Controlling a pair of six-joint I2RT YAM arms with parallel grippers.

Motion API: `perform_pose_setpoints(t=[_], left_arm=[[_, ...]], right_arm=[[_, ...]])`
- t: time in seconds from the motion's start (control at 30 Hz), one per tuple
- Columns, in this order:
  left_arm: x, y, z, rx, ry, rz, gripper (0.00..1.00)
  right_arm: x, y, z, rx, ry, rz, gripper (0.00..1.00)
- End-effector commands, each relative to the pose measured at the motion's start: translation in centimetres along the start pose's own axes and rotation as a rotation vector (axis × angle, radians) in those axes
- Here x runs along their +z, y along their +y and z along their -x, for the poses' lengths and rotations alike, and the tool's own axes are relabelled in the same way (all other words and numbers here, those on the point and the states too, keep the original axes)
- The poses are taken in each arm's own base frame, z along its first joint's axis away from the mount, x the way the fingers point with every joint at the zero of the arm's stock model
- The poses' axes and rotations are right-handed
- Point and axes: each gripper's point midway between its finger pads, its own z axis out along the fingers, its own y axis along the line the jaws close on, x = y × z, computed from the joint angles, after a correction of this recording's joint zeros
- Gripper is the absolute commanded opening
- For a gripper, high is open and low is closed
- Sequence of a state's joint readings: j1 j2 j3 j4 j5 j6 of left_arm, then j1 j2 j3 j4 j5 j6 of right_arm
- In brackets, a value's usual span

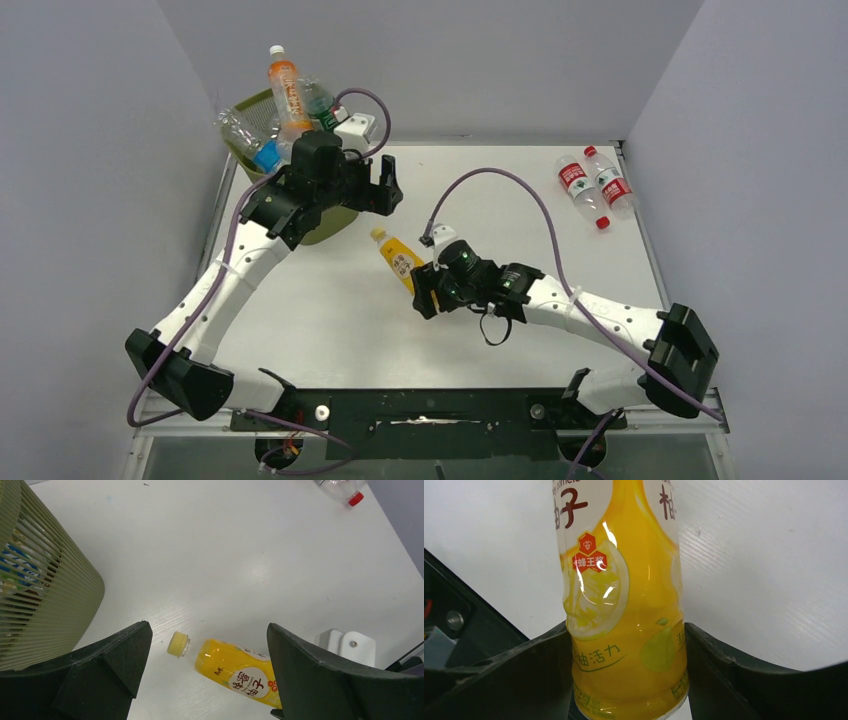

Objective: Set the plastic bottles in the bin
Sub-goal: Place the plastic bottle at the center of the board.

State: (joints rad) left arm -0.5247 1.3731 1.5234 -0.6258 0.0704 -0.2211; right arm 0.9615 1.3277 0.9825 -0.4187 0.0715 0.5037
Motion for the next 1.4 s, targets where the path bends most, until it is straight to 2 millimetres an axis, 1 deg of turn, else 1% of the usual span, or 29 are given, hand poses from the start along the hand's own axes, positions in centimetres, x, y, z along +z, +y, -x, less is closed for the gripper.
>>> perform_pose_setpoints(t=[0.0, 0.13, 0.3, 0.33, 0.37, 0.4, 0.53, 0.63, 0.73, 0.9, 1.17, 1.27, 1.37], left_arm=[[-0.8, 0.3, 0.9, 0.009, -0.057, 0.024, 0.86], [-0.7, 0.8, -0.1, 0.016, -0.043, 0.042, 0.86], [-0.5, 1.0, -0.7, 0.017, -0.032, 0.041, 0.86], [-0.4, 1.0, -0.9, 0.018, -0.028, 0.041, 0.86], [-0.4, 1.0, -0.9, 0.02, -0.027, 0.04, 0.86], [-0.3, 1.0, -1.0, 0.02, -0.025, 0.04, 0.86], [-0.3, 1.0, -1.1, 0.026, -0.02, 0.041, 0.86], [-0.2, 1.1, -1.1, 0.032, -0.016, 0.044, 0.86], [-0.1, 1.1, -1.2, 0.034, -0.011, 0.041, 0.86], [0.4, 1.0, -1.3, 0.033, -0.002, 0.036, 0.86], [0.7, 0.7, -1.1, 0.03, -0.002, 0.022, 0.86], [0.7, 0.6, -1.0, 0.028, -0.004, 0.017, 0.86], [0.8, 0.6, -1.1, 0.026, 0.001, 0.015, 0.86]], right_arm=[[1.8, 0.3, 1.5, -0.107, -0.087, 0.046, 0.58], [2.8, -0.1, 0.9, -0.199, -0.072, 0.105, 0.62], [4.3, -2.1, 0.4, -0.251, -0.032, 0.103, 0.68], [4.6, -2.4, 0.4, -0.259, -0.025, 0.109, 0.7], [4.9, -2.6, 0.2, -0.266, -0.012, 0.116, 0.75], [5.2, -2.6, 0.1, -0.276, -0.002, 0.121, 0.79], [6.2, -2.7, -0.4, -0.307, 0.042, 0.131, 0.85], [6.5, -2.7, -0.5, -0.319, 0.054, 0.135, 0.9], [6.2, -2.8, 0.2, -0.319, 0.041, 0.114, 0.92], [4.9, -2.6, 1.4, -0.307, -0.01, 0.104, 0.94], [4.0, -3.3, 1.8, -0.289, -0.034, 0.068, 0.97], [3.4, -3.2, 2.2, -0.27, -0.056, 0.066, 0.98], [2.2, -2.5, 3.0, -0.247, -0.102, 0.092, 0.99]])
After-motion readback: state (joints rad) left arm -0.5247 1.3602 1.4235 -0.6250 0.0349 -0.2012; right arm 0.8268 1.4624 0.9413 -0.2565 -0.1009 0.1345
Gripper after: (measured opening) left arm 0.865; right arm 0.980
